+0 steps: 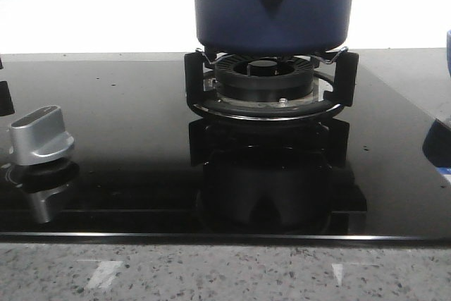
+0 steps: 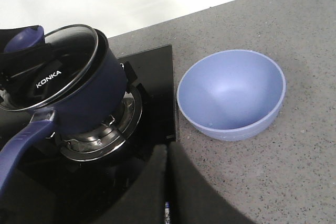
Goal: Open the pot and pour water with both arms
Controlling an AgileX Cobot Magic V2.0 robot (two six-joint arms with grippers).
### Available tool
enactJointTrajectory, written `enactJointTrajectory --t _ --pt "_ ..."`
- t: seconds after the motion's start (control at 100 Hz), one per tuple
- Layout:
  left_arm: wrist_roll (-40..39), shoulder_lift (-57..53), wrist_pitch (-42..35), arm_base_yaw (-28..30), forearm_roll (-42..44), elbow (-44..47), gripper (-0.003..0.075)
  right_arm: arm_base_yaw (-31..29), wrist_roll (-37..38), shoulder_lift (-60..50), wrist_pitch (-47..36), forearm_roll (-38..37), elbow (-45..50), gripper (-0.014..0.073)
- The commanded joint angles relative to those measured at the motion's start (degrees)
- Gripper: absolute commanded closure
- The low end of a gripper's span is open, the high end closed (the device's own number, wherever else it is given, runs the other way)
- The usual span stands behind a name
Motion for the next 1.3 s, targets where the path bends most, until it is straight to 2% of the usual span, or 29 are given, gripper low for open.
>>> enactJointTrajectory --t 0.0,0.43,0.81,1.06,1.29 --pt "-0.39 -2.71 3.20 -0.17 -5.82 -2.36 0.0405 0.14 -0.71 0.77 -4.65 0.36 -1.09 0.0660" --pt "0.51 -1.99 1.64 -0.96 -5.82 -2.36 0.0404 0.14 -0.71 0.77 -4.96 0.71 -1.09 0.0660" --pt "0.61 -1.99 3.22 -1.55 -5.82 -2.36 0.0402 0.14 -0.71 0.77 -5.59 1.73 -1.09 0.0660" --pt "0.59 -1.99 -2.44 -1.55 -5.82 -2.36 0.0403 0.14 -0.71 0.77 -5.59 1.87 -1.09 0.0660" --pt "0.59 -1.99 -2.63 -1.55 -5.82 -2.46 0.0403 0.14 -0.71 0.77 -5.59 2.45 -1.09 0.0660"
